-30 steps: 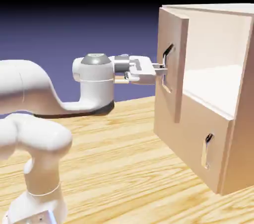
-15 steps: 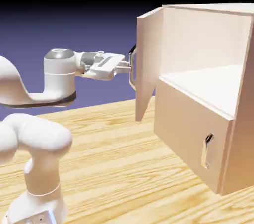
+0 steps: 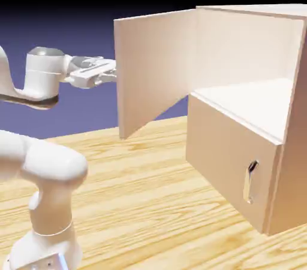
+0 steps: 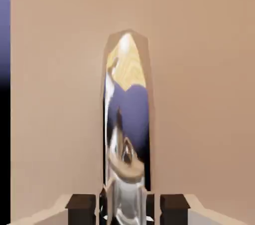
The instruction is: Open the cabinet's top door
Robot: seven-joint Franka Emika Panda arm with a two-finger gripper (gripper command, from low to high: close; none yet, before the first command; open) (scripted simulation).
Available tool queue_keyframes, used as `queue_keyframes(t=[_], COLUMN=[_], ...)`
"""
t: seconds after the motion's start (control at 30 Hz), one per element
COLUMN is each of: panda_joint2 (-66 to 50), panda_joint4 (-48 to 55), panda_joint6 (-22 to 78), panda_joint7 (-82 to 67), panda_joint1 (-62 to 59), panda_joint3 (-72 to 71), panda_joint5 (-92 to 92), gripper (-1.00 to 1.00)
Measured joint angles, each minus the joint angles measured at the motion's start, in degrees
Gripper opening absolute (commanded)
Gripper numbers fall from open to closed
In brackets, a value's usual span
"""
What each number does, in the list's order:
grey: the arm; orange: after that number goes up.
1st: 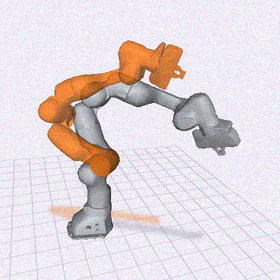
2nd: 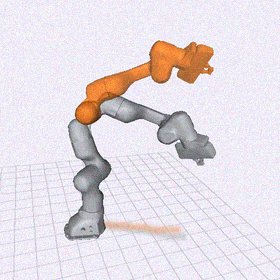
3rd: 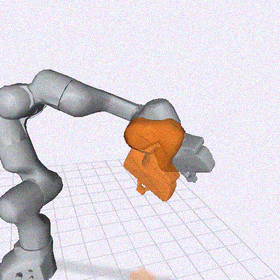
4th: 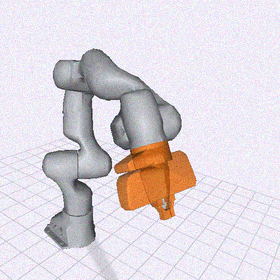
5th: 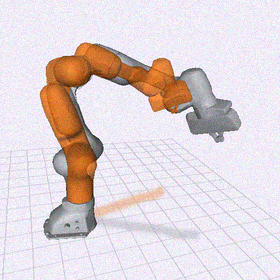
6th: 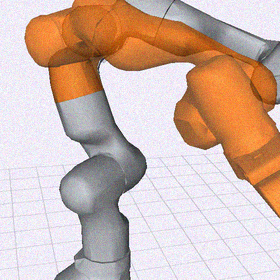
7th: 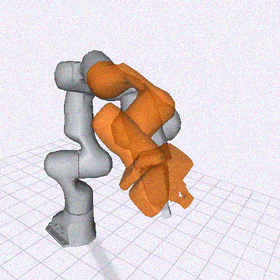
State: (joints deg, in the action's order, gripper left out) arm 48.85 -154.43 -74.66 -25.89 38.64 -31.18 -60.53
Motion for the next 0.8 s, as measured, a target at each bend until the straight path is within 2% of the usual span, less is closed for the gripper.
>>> queue_keyframes(t=[0.1,0.37,0.47,0.8], panda_joint2=[-1.3,14.3,18.5,13.3], panda_joint4=[3.0,-1.4,-0.5,19.8], panda_joint6=[0.4,-16.8,-19.6,-2.3], panda_joint7=[-0.2,-10.4,-13.6,-14.1], panda_joint1=[-5.2,-21.3,-27.5,-44.5], panda_joint3=[-5.8,-14.5,-19.0,-36.3], panda_joint5=[4.9,12.3,15.7,26.7], gripper=[-1.0,-1.0,-1.0,-1.0])
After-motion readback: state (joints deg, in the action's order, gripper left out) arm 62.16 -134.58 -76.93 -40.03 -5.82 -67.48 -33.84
